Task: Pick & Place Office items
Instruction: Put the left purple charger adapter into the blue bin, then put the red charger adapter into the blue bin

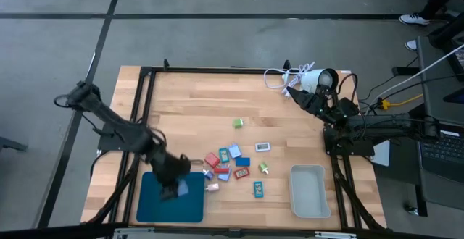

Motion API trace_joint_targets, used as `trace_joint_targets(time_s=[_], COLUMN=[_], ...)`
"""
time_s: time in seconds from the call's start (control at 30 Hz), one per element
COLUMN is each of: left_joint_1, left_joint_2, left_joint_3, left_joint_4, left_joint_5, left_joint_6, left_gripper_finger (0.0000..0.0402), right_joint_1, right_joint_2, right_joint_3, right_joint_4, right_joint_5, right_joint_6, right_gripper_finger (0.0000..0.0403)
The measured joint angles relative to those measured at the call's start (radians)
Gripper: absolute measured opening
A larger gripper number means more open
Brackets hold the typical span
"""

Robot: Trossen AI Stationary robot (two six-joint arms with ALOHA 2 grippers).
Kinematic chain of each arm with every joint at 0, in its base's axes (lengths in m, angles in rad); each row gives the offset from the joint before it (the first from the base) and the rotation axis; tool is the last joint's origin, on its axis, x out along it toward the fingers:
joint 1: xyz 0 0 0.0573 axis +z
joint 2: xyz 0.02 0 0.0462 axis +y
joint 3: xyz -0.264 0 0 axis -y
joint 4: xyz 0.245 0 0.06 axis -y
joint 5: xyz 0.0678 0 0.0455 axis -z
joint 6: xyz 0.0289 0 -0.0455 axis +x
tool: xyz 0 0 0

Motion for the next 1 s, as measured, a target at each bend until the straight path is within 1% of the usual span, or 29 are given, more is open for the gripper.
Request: trace_joint_targets(time_s=[0.17, 0.27, 0.43, 0.5, 0.57, 0.7, 0.83, 1.0], left_joint_1=[-0.056, -0.059, -0.061, -0.064, -0.064, -0.064, -0.063, -0.061], left_joint_2=[0.11, 0.148, 0.205, 0.224, 0.23, 0.216, 0.188, 0.128], left_joint_3=[-0.059, -0.062, -0.062, -0.062, -0.063, -0.062, -0.059, -0.059], left_joint_4=[0.043, 0.079, 0.093, 0.093, 0.092, 0.09, 0.086, 0.085], left_joint_5=[0.008, -0.002, 0.011, 0.022, 0.035, 0.017, -0.001, -0.005], left_joint_6=[-0.048, -0.055, -0.048, -0.056, -0.07, -0.11, -0.153, -0.209], left_gripper_finger=[0.0115, 0.0115, 0.0115, 0.0129, 0.0154, 0.0196, 0.022, 0.0238], right_joint_1=[0.0, 0.0, 0.0, 0.0, 0.0, 0.0, 0.0, 0.0], right_joint_2=[0.0, 0.0, 0.0, 0.0, 0.0, 0.0, 0.0, 0.0], right_joint_3=[0.0, 0.0, 0.0, 0.0, 0.0, 0.0, 0.0, 0.0], right_joint_4=[0.0, 0.0, -0.001, -0.001, -0.001, -0.001, -0.001, 0.003], right_joint_5=[0.0, 0.0, -0.001, -0.006, -0.008, -0.008, -0.009, -0.011], right_joint_6=[0.004, 0.024, 0.026, 0.026, 0.026, 0.023, 0.022, 0.02], right_gripper_finger=[0.0284, 0.0284, 0.0284, 0.0284, 0.0284, 0.0284, 0.0284, 0.0284])
